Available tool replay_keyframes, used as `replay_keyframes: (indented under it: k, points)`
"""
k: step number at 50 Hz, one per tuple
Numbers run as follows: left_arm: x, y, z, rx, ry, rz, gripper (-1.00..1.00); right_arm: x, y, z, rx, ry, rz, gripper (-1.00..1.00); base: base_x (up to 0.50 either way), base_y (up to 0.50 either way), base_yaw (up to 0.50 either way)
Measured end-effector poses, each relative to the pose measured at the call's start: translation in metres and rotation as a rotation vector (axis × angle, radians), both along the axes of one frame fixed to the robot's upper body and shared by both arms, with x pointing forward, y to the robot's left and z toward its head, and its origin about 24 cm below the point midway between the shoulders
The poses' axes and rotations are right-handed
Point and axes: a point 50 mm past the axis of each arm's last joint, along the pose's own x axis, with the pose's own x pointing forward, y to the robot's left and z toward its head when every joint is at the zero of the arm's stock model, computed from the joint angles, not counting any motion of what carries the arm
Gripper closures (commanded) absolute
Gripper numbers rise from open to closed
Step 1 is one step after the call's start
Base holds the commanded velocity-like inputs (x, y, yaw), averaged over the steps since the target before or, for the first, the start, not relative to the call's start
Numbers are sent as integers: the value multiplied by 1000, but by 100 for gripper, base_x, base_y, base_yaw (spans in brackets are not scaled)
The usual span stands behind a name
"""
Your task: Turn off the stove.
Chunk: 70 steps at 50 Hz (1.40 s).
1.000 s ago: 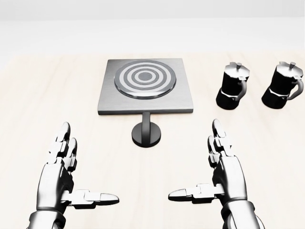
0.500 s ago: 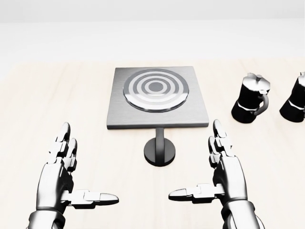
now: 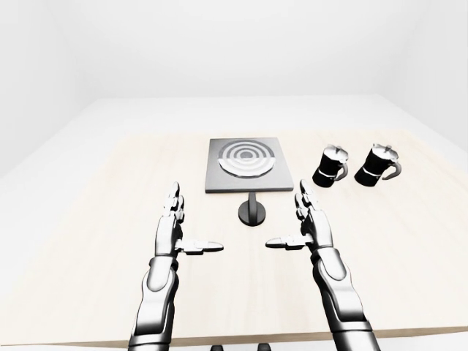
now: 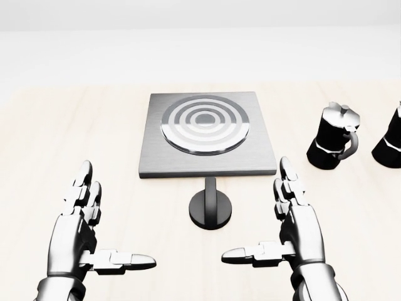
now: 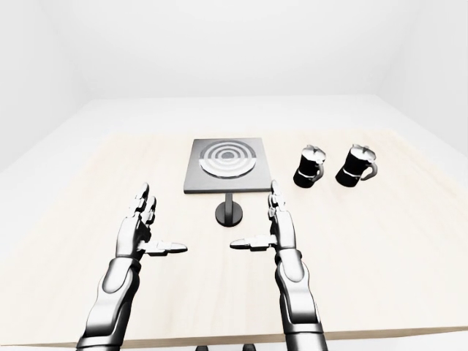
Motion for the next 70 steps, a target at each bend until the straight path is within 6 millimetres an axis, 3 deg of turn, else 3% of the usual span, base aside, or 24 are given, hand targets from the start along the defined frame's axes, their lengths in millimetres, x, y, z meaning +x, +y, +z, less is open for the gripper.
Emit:
replay_keyframes:
  k: [15, 40, 48, 61, 70]
  points:
    - [0, 3, 1, -11, -4, 17, -100, 0, 1, 1, -3, -3, 3, -100, 15, -3, 0]
    - [-28, 57, 23, -78, -110, 394, -100, 2, 1, -1, -11, 5, 1, -100, 0, 0, 0]
    - [-54, 86, 21, -169, -132, 620, -100, 3, 1, -2, -15, 12, 0, -100, 0, 0, 0]
    - [-121, 132, -2, -373, -88, 997, -100, 3, 1, -3, -20, 17, -6, -100, 0, 0, 0]
    - [-161, 159, -10, -410, -87, 1197, -100, 4, 1, -4, -26, 18, -7, -100, 0, 0, 0]
